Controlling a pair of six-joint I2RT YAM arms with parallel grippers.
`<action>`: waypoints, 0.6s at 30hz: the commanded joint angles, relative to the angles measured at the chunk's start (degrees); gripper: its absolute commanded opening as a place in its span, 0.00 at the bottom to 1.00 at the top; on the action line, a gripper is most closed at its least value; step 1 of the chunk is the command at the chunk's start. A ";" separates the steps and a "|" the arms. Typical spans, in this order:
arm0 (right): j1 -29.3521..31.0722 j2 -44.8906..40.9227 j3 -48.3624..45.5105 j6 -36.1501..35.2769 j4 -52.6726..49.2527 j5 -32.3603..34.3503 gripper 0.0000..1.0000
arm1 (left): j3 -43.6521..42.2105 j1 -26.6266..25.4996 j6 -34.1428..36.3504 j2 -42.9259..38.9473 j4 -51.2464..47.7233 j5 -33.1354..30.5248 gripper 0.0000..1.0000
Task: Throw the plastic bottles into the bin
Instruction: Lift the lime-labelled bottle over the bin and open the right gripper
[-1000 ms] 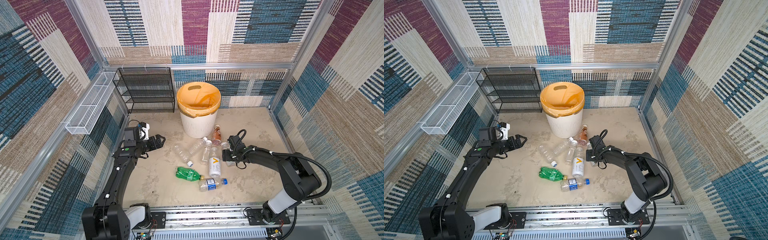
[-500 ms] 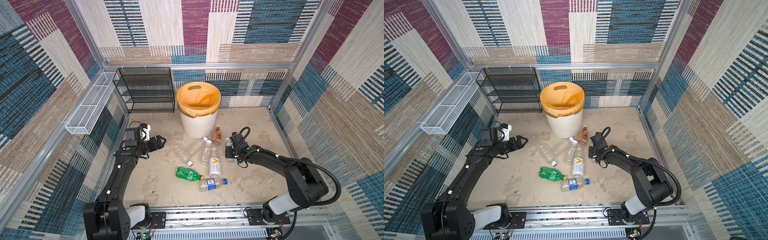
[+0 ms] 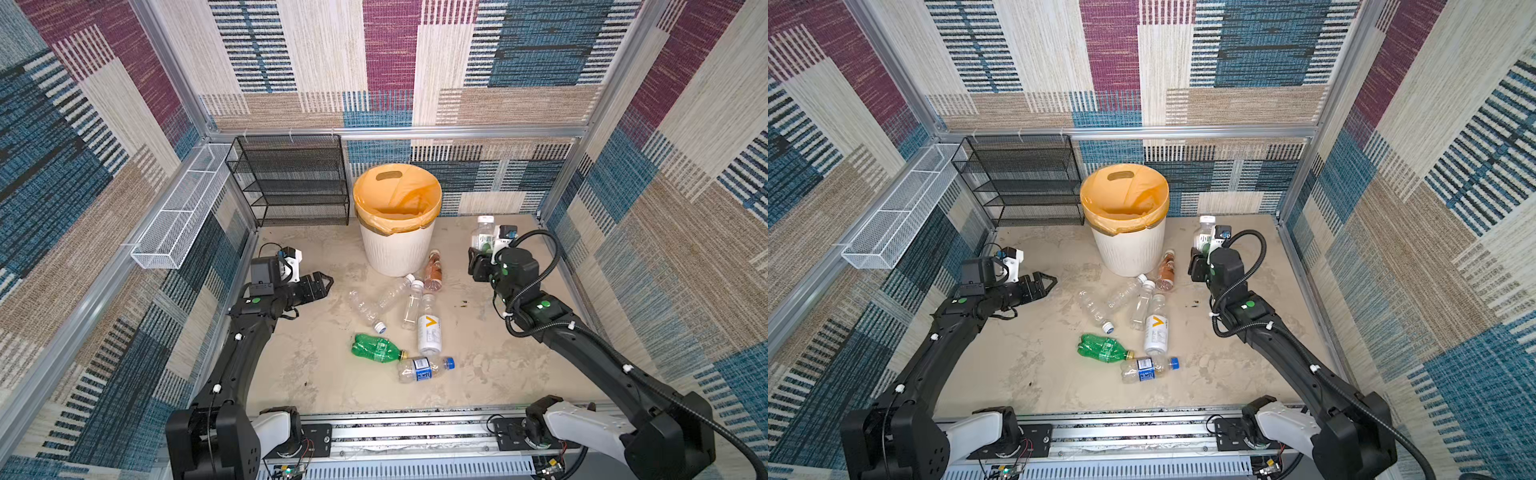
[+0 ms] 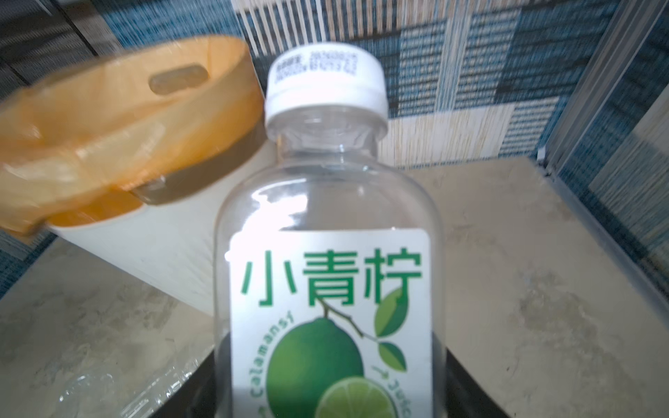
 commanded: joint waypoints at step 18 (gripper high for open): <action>0.03 -6.51 8.79 -13.45 27.83 -8.92 0.68 | -0.84 0.07 -1.46 -1.36 4.67 3.03 0.85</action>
